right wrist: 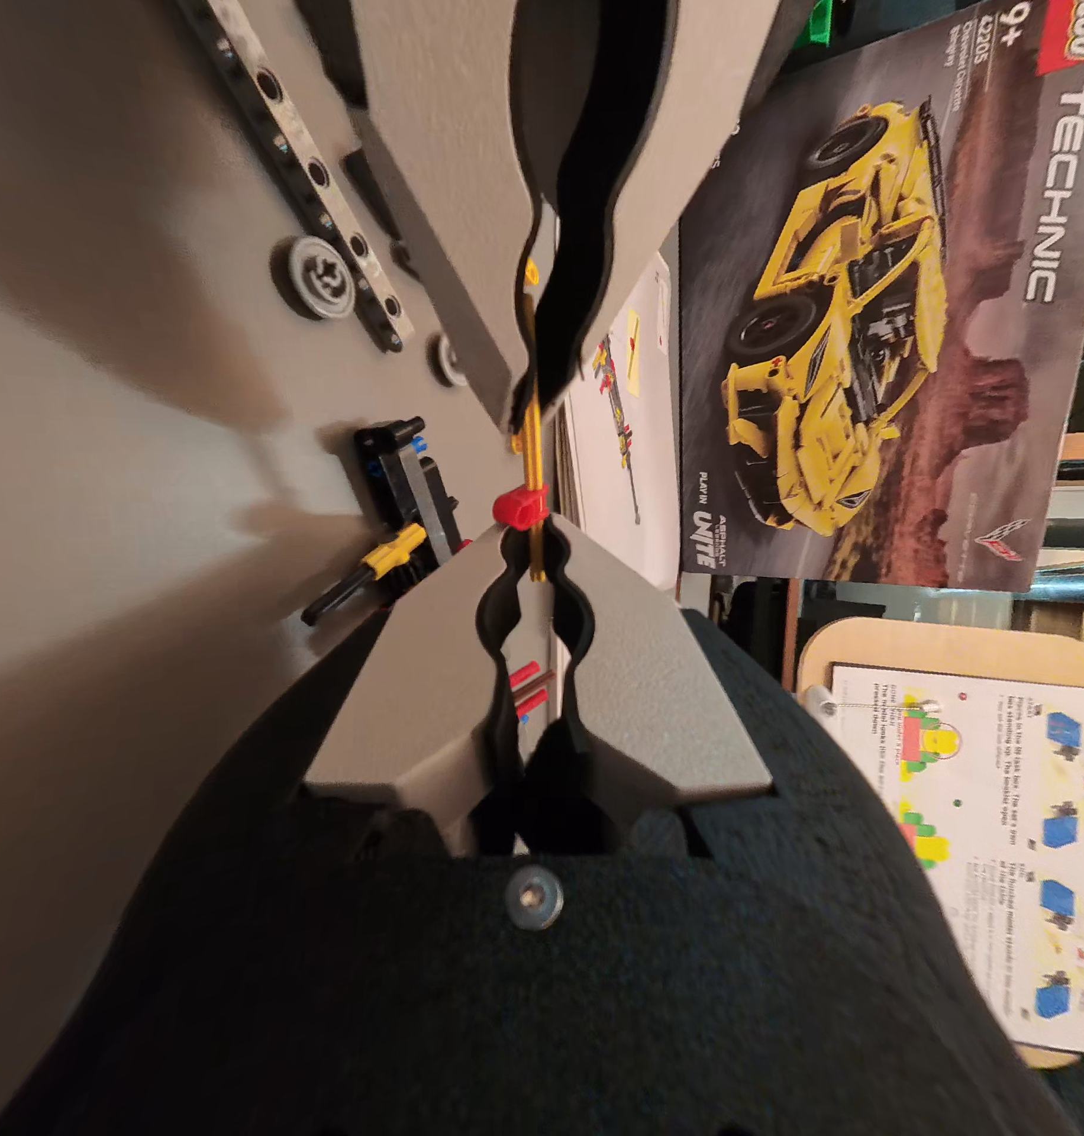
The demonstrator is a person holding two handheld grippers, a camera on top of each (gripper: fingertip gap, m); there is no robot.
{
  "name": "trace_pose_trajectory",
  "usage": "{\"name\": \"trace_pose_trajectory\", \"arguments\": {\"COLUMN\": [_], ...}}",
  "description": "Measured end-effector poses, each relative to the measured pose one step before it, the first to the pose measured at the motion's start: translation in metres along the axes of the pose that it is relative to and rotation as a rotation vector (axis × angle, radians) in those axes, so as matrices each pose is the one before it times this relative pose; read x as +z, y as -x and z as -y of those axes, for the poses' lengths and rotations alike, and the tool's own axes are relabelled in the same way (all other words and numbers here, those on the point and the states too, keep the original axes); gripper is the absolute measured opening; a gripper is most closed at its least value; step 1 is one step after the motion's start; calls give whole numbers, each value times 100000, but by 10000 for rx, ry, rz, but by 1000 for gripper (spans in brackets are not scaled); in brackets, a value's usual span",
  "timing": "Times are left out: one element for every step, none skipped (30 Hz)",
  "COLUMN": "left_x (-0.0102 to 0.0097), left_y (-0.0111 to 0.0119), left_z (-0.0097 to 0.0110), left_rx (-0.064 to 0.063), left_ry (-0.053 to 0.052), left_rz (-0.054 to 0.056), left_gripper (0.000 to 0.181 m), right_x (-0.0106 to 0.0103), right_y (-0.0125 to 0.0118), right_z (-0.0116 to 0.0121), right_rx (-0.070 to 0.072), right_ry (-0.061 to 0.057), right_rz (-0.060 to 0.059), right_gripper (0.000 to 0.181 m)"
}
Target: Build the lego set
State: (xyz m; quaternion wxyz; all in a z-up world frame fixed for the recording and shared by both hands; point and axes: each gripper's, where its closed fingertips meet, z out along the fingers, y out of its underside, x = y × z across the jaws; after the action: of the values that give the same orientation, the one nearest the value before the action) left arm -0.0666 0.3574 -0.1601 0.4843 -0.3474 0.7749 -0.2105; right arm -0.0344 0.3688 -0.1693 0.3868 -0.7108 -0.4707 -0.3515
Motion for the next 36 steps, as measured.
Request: {"name": "trace_pose_trajectory", "arguments": {"left_x": [31, 94, 83, 17, -22, -23, 7, 103, 133, 43, -33, -34, -41, -127, -226, -261, -211, -167, -149, -125, -105, -95, -60, -25, -10, -14, -15, 55, 73, 16, -46, -50, 16, 41, 17, -8], "left_y": [-64, -49, -42, -5, 1, -7, -74, -144, -107, 189, 203, -81, -145, -161, -234, -92, 35, -127, -257, -110, -176, -320, -16, 111, 72, 40, -72, 88, 273, 162, 137, 250, 502, 627, 263, 5], "left_z": [106, -118, -174, -73, 20, 64, 24, -131, -352, -451, -364, -170, 25, 282, 543, 559, 289, 141, 85, 114, 255, 266, 166, -30, -145, -55, 4, -197, -317, -237, -91, -153, -443, -666, -566, -254], "left_rx": [134, 131, 107, 71, 39, -20, -156, -386, -518, -500, -490, -570, -560, -392, -232, -212, -230, -243, -307, -401, -411, -344, -256, -78, 74, 91, 51, 61, 177, 248, 300, 428, 620, 938, 1199, 1159], "left_ry": [9, 91, 89, 32, -21, -62, -87, -37, 68, 123, 66, -54, -118, -207, -333, -340, -209, -162, -134, -124, -163, -156, -91, 18, 77, 19, -15, 122, 185, 143, 82, 136, 293, 396, 288, 117], "left_rz": [42, 33, 22, 22, 16, -11, -97, -221, -291, -178, -218, -414, -403, -323, -273, -146, -89, -209, -324, -269, -324, -386, -150, -4, 35, 65, -4, 93, 222, 172, 159, 257, 445, 582, 444, 353], "left_gripper": [2, 2, 2, 2, 2, 2, 2, 2, 3, 3, 2, 3, 4, 4, 4, 4, 7, 14, 16, 17, 20, 20, 19, 18, 15, 10, 4, 4, 3, 3, 3, 3, 3, 3, 3, 2], "right_x": [70, 42, 10, -14, -44, -58, -25, -11, -32, -98, -164, -206, -203, -101, -13, 66, 72, 60, -1, -10, -30, -73, -77, -118, -87, 9, 63, 33, 22, 18, 17, 64, 115, 20, -22, -85], "right_y": [145, 123, 136, 101, 32, 34, 46, -33, -231, -495, -753, -771, -472, -289, -116, 178, 181, 25, -130, -239, -204, -206, -160, -193, -31, 377, 241, 115, 228, 81, 257, 502, 412, 738, 904, 502], "right_z": [-15, -46, 17, 49, 48, 45, 0, -110, -85, -25, -20, 90, 272, 251, 52, -55, -82, -128, -90, -39, 38, 152, 133, 266, 309, 202, 24, 15, 73, 101, 85, 59, -2, -7, -84, -7], "right_rx": [151, 93, 178, 268, 263, 224, 101, -18, -283, -607, -604, -412, -167, -74, -179, -235, -123, -80, -122, -122, -150, -172, -166, -108, -87, -187, -274, -109, 125, 256, 373, 666, 1029, 1052, 820, 821], "right_ry": [-7, -14, -54, -97, -129, -156, -178, -89, 51, 175, 188, 15, -131, -104, 40, 76, 56, 55, 42, 22, -11, -66, -32, -104, -133, -70, 19, 23, -29, -72, -56, -78, -87, -123, -68, -131], "right_rz": [133, 92, 128, 149, 131, 129, 137, 55, -185, -472, -649, -561, -284, -196, -132, 33, 28, -51, -113, -175, -154, -176, -126, -141, -32, 172, 0, 7, 168, 72, 209, 378, 346, 687, 901, 663], "right_gripper": [1, 1, 1, 2, 2, 2, 2, 3, 4, 4, 3, 3, 3, 3, 2, 2, 2, 2, 2, 2, 2, 2, 2, 2, 2, 3, 3, 3, 3, 3, 2, 3, 6, 12, 20, 19]}}
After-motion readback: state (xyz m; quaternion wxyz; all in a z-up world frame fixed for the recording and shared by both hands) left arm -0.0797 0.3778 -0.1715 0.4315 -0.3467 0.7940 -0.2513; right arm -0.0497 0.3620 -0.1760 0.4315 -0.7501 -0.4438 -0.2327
